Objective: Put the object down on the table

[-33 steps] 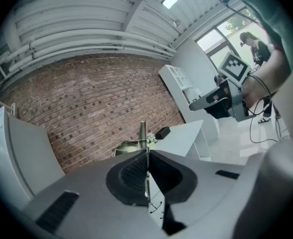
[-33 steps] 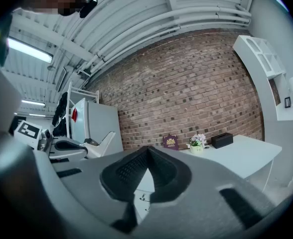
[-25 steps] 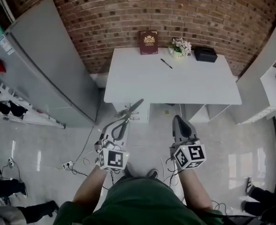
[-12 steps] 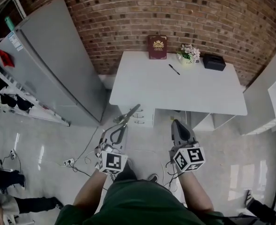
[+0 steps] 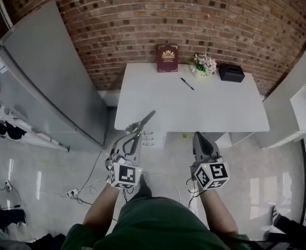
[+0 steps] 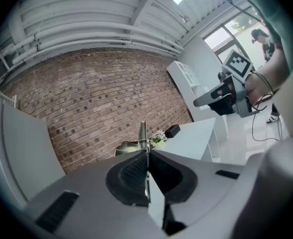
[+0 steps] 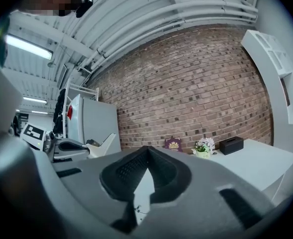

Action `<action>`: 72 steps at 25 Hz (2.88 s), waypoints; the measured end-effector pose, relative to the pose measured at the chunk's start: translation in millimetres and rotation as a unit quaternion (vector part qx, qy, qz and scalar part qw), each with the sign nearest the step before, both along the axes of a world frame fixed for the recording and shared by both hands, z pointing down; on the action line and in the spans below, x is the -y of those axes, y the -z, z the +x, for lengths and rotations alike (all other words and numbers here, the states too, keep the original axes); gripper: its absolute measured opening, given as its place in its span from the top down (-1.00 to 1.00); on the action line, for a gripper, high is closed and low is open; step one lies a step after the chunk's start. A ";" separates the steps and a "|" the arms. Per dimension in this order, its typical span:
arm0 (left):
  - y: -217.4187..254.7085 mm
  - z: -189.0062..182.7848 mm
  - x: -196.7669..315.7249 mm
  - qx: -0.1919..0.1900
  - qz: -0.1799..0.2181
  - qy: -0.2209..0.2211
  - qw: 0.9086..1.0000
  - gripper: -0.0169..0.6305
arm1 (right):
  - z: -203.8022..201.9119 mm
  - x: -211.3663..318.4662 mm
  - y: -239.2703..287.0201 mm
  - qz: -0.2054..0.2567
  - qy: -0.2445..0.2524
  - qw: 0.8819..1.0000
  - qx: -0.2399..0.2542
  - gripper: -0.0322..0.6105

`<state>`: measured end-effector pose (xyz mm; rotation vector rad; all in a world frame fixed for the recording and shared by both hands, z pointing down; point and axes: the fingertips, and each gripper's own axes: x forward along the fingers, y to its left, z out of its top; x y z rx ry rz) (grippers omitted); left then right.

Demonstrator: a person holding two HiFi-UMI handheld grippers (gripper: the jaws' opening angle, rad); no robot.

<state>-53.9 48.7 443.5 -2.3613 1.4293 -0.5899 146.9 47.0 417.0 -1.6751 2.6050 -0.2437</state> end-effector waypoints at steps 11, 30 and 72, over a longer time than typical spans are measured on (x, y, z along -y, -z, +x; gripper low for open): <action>3.9 -54.0 111.6 -0.029 0.006 -0.042 0.999 0.92 | -47.7 88.6 9.9 -0.005 -0.054 0.998 -0.039 0.89; -79.3 -73.1 198.2 0.046 -0.063 -0.075 0.994 0.92 | -90.2 165.7 -18.3 -0.041 -0.030 0.997 -0.062 0.89; -316.6 21.4 355.6 0.319 -0.228 -0.161 0.906 0.92 | 20.3 261.5 -83.7 -0.124 -0.084 0.989 -0.017 0.89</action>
